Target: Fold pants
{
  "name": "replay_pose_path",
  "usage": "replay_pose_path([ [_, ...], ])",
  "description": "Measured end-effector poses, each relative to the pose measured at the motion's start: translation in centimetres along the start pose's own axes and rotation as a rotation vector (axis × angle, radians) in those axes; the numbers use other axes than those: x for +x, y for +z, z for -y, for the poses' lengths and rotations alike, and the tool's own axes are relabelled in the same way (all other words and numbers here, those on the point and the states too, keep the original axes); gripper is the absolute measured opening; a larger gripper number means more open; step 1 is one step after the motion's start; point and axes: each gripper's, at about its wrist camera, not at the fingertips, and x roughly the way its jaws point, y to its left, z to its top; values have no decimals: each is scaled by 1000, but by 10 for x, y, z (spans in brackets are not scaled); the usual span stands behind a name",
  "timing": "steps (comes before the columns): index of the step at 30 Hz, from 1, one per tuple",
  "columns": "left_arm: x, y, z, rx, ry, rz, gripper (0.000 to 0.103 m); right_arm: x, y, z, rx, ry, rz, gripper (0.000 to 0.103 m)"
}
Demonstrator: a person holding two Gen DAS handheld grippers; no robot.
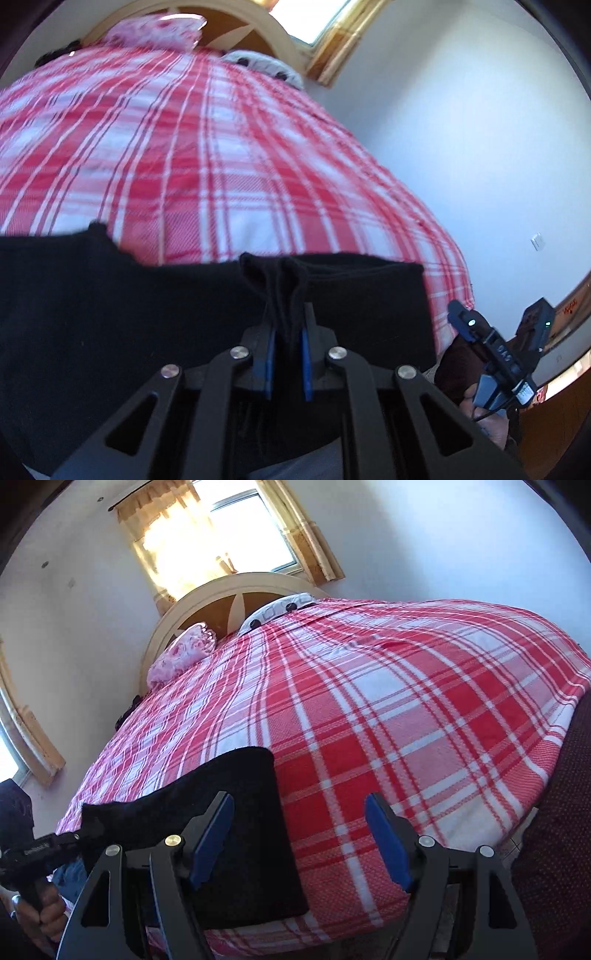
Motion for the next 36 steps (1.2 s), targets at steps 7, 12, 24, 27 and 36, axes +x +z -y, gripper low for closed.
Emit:
replay_pose_path([
  [7, 15, -6, -3, 47, 70, -22, 23, 3, 10, -40, -143, 14, 27, 33],
  [12, -11, 3, -11, 102, 235, 81, 71, 24, 11, -70, -272, 29, 27, 32],
  [24, -32, 6, 35, 350, 222, 230, 70, 58, 5, -66, -226, 15, -23, 39],
  [27, -19, -1, 60, 439, 168, 206, 70, 27, 9, -53, -119, 71, 31, 39],
  [36, 22, -12, 41, 408, 241, 84, 66, 19, -41, -38, -138, 26, -150, 39],
])
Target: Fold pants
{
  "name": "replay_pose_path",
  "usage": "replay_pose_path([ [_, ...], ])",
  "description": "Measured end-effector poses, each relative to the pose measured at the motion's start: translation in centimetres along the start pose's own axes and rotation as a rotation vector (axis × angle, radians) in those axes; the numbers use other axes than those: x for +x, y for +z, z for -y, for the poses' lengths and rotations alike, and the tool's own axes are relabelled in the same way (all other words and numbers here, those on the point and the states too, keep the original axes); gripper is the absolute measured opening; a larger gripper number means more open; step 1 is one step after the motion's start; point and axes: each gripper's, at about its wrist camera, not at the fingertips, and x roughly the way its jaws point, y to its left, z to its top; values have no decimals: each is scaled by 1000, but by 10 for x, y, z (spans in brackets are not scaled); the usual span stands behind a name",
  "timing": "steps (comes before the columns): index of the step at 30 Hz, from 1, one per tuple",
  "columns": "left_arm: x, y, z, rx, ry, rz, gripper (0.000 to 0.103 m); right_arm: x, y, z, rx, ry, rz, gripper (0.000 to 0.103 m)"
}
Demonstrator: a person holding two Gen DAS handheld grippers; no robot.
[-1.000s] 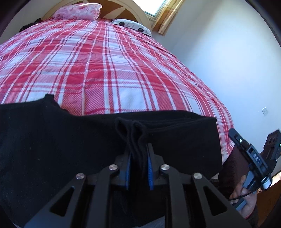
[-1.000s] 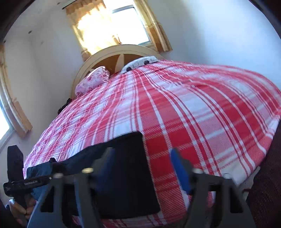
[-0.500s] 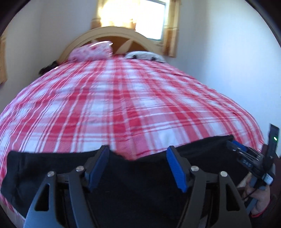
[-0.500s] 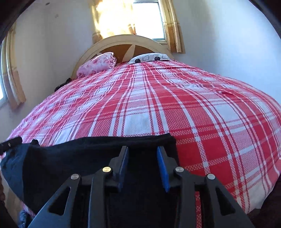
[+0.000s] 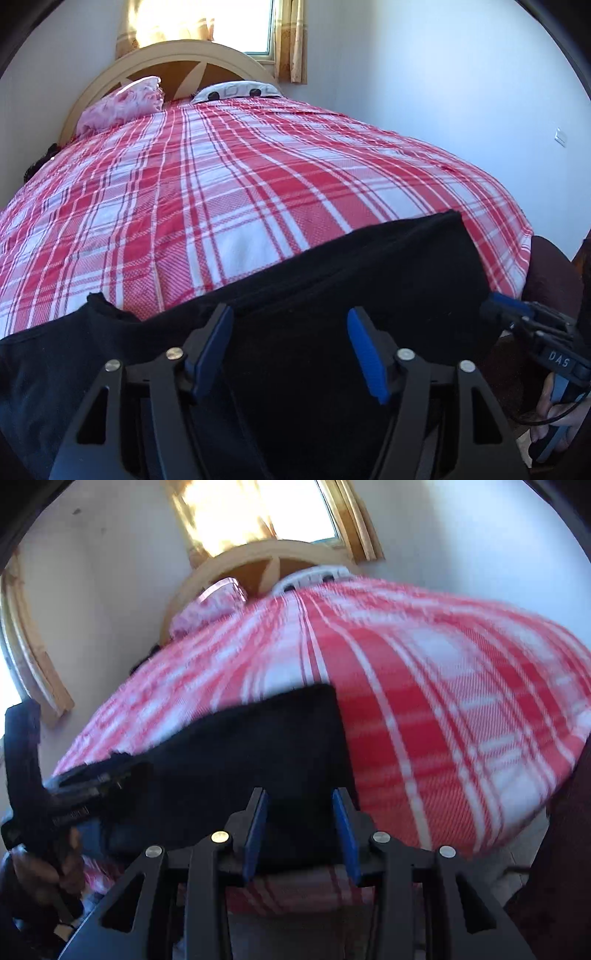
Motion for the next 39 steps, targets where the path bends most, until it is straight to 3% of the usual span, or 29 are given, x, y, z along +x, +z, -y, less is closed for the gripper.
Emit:
replay_pose_path([
  [2, -3, -2, 2, 30, 28, 7, 66, -2, -5, -2, -19, -13, 47, 41],
  [4, -3, -4, 0, 34, 72, 3, 72, 2, -3, -10, -62, -42, 35, 49],
  [5, -6, -4, -9, -2, 67, -3, 74, 4, -3, -15, -87, -45, 27, 57],
  [9, -25, -7, -49, -162, 14, 31, 74, -3, 1, -32, -174, -82, 24, 58],
  [14, -68, -26, -116, -299, 180, 92, 74, -17, 19, -57, -172, 48, 118, 58],
  [22, -135, -89, -206, -544, 521, 93, 74, 34, 31, -161, -342, 333, 58, 58],
  [24, -142, -104, -214, -603, 545, 89, 74, 47, 26, -187, -401, 350, 51, 58],
  [29, -149, -131, -224, -749, 521, 101, 74, 88, -1, -220, -470, 311, -17, 58],
  [31, -144, -139, -228, -805, 471, 98, 74, 88, -7, -223, -493, 289, 30, 58],
  [35, -132, -152, -237, -940, 372, 76, 74, 87, -7, -222, -479, 292, 27, 58],
  [39, -135, -152, -232, -969, 352, 102, 75, 86, -3, -215, -437, 316, 14, 58],
])
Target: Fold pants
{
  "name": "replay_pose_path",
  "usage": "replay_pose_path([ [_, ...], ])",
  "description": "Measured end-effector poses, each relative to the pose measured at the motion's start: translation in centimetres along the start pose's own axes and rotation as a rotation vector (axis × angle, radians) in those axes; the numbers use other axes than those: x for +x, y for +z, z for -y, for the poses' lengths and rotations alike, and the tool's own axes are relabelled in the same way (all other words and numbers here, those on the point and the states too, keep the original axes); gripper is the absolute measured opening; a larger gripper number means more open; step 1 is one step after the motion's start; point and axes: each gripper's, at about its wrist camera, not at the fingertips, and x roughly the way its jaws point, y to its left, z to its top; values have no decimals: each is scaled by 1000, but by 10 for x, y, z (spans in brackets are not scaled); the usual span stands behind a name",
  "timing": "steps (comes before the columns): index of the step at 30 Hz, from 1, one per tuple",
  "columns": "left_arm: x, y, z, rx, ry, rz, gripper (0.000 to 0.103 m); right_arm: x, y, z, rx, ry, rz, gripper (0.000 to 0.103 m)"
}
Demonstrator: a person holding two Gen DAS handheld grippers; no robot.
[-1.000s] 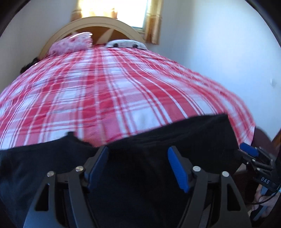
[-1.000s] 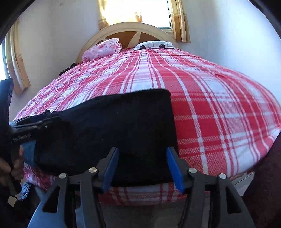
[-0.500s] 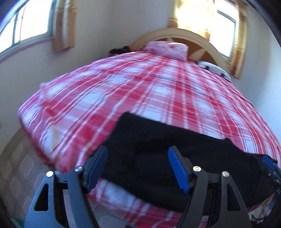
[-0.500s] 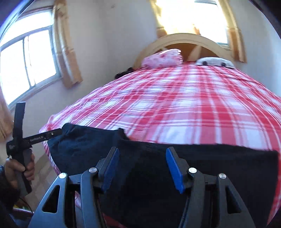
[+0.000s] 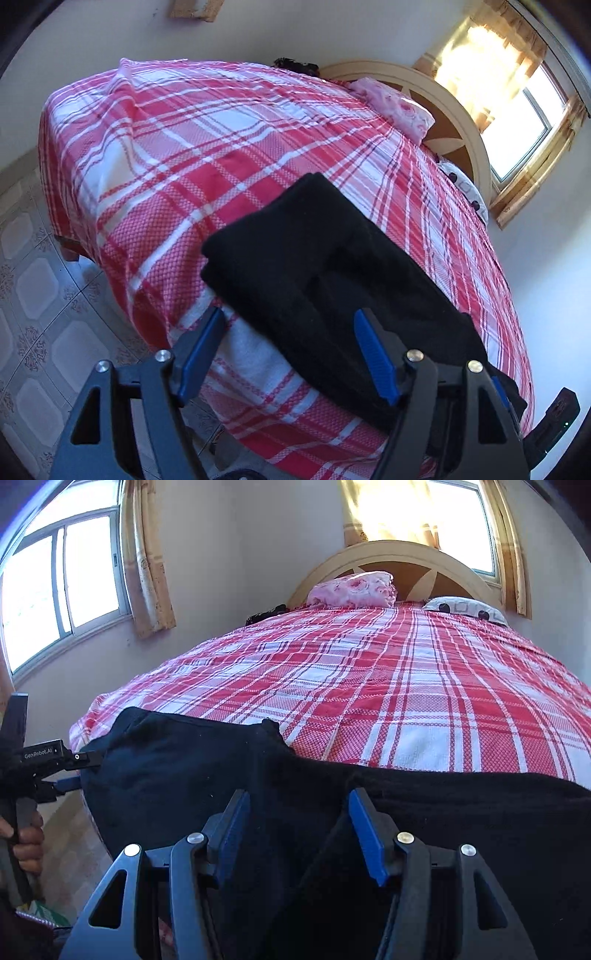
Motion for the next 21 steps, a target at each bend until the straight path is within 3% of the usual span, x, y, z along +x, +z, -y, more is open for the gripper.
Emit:
replay_pose_path([
  [7, 3, 5, -2, -47, -4, 14, 77, -2, 1, 1, 17, 12, 5, 58],
  [10, 6, 3, 8, -10, 71, 23, 77, -2, 1, 1, 25, 16, 10, 58],
  [14, 13, 2, 24, 70, 209, 29, 61, -2, 0, -1, 14, 6, 12, 59],
  [16, 14, 2, 25, 89, 241, 34, 56, -2, 0, -1, 14, 7, 11, 59],
  [18, 13, 4, 26, 107, 262, 41, 41, -3, 0, 0, 24, 14, 11, 59],
  [21, 12, 6, 29, 149, 275, 46, 29, -4, 0, 1, 31, 15, 10, 59],
])
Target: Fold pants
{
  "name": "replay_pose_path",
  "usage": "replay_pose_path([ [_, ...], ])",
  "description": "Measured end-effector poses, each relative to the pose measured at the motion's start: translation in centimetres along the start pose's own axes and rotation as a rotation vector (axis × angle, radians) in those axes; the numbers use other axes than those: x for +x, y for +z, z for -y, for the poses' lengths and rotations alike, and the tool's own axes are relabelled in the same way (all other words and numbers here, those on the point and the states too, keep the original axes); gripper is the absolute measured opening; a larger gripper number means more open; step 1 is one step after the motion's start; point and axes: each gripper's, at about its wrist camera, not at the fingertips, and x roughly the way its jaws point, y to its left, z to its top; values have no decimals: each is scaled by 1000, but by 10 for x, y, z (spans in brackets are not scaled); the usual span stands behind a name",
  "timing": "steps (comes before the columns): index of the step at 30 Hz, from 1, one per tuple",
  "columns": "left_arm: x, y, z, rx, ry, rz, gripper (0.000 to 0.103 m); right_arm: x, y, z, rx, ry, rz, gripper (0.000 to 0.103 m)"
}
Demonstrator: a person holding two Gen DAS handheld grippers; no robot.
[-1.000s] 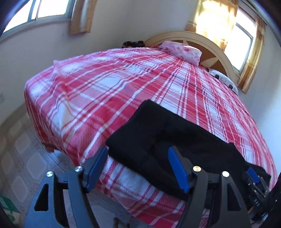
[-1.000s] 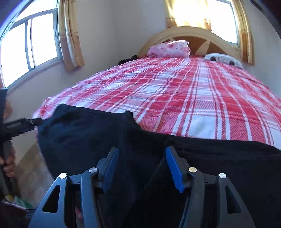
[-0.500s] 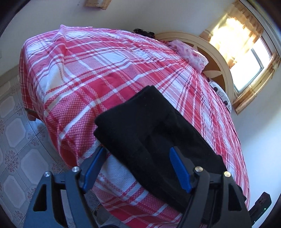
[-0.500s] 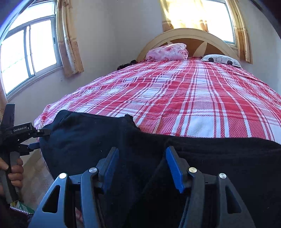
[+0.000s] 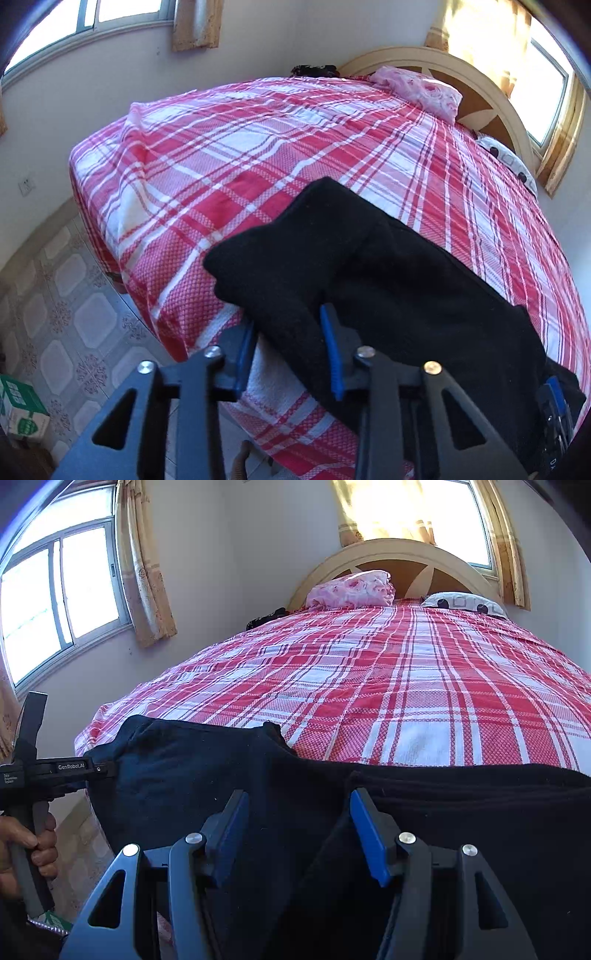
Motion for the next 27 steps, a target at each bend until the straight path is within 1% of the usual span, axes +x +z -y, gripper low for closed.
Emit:
replay_pose_path([
  [2, 0, 0, 3, 14, -5, 6, 25, 0, 0, -1, -4, -4, -1, 59],
  [8, -1, 3, 6, 36, -12, 19, 20, 0, 0, -2, -6, -5, -4, 59],
  [14, -7, 5, 13, 81, -2, 42, 18, -6, 3, 2, 11, 31, 6, 59],
  [17, -14, 6, 22, 125, 12, 74, 17, -20, 8, 6, 41, 57, 45, 59],
  [21, -31, 11, 44, 211, 8, 147, 17, -36, 15, 18, 73, 7, 79, 59],
  [24, -46, 16, 68, 274, -56, 203, 17, -48, 15, 44, 183, -28, 93, 59],
  [27, -63, 15, 95, 330, -183, 251, 17, -55, 11, 67, 278, -54, 90, 59],
])
